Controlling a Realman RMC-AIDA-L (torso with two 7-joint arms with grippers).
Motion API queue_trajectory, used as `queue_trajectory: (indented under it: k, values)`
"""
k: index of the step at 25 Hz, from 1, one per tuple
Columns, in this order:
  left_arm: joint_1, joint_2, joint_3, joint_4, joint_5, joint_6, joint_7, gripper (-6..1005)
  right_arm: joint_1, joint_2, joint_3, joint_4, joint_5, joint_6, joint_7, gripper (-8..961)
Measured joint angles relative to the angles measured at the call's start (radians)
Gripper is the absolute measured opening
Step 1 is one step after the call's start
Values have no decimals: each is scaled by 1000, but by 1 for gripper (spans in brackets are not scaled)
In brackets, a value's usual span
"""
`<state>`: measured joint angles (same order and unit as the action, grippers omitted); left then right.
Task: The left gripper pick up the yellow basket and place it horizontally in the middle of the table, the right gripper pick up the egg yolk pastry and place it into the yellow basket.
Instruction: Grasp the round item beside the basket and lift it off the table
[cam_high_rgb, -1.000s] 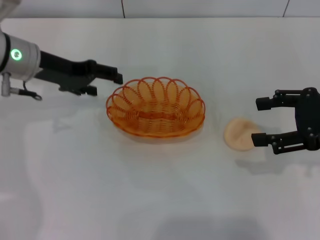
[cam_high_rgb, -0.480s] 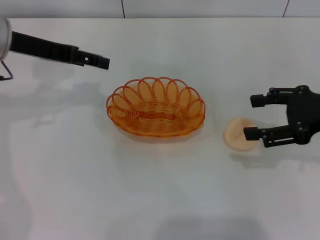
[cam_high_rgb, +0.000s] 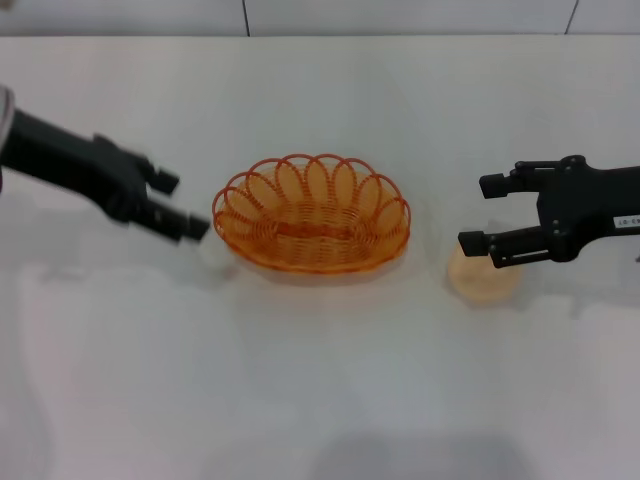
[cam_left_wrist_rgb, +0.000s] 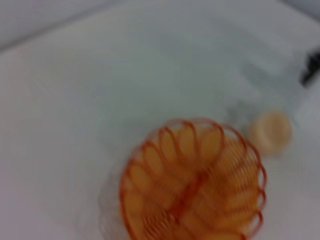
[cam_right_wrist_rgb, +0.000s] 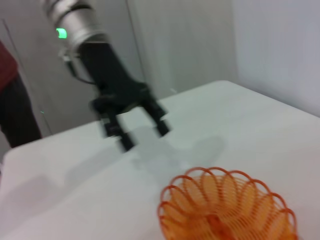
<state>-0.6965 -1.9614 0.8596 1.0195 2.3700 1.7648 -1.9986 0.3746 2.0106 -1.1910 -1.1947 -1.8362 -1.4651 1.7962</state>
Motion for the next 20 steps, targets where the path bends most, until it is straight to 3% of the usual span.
queue_trajectory:
  k: [2, 5, 20]
  values:
    - [25, -9, 68, 41, 0, 6, 9, 892, 4, 0, -6, 1, -12, 18, 7, 841]
    - [46, -21, 95, 76, 0, 3, 21, 892, 16, 1, -23, 6, -42, 56, 24, 842]
    - [65, -36, 88, 84, -12, -39, 42, 891, 17, 2, -31, 97, -91, 103, 35, 842]
